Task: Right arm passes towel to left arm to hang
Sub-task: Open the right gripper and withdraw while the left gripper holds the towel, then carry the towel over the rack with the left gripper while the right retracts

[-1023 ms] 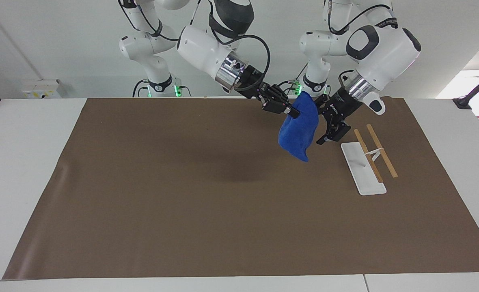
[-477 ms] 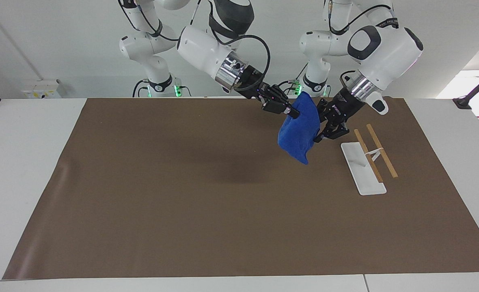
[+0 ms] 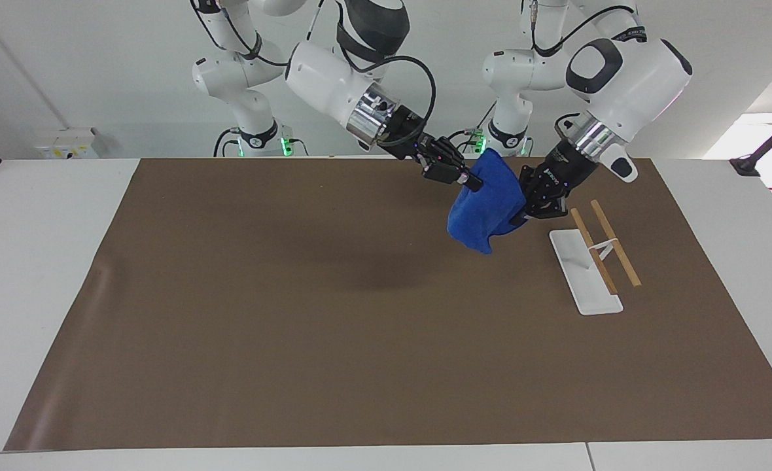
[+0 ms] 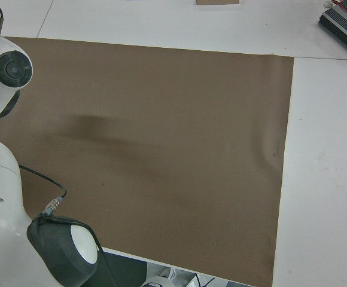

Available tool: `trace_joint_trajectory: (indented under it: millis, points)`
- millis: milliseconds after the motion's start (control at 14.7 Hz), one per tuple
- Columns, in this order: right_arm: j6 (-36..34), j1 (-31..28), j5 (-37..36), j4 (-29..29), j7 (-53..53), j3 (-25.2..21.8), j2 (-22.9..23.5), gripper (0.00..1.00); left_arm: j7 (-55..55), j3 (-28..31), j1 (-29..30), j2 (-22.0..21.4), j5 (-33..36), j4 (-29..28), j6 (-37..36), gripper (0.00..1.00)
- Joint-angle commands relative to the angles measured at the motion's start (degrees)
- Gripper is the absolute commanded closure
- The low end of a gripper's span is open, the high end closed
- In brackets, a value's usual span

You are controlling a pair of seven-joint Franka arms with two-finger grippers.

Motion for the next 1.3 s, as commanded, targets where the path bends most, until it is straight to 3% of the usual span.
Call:
trace_joint_trajectory:
  millis: [0, 205, 477, 886, 1023, 1227]
  points:
    - [1.7, 0.1, -0.3, -0.4, -6.8, -0.2, 0.0, 0.00, 1.0, 0.3, 0.2, 0.4, 1.0, 1.7, -0.2, 1.00]
    - [2.0, -2.0, -4.7, -2.8, -15.5, -0.4, -0.3, 0.00, 1.8, 0.2, 0.2, 0.4, 8.6, 3.3, -0.3, 1.00]
    - [1.2, -7.7, -16.3, -8.3, -31.0, -0.3, -2.0, 0.00, 3.3, 0.1, 0.0, -0.2, 21.9, 4.2, -0.2, 1.00]
    - [-4.0, -16.3, -18.5, -19.4, -58.5, -0.4, -6.8, 0.00, 8.8, 0.1, 0.1, -1.6, 32.9, 3.0, -4.0, 1.00]
    - [-10.3, -20.1, -27.3, -20.0, -61.7, -0.4, -7.4, 0.00, 9.0, 0.1, 0.1, -3.2, 36.5, 0.0, -3.4, 1.00]
    - [-21.2, -24.8, -50.3, -17.4, -61.9, -0.3, -7.4, 0.00, 10.5, 0.3, 3.4, -4.0, 39.0, -1.8, -0.6, 1.00]
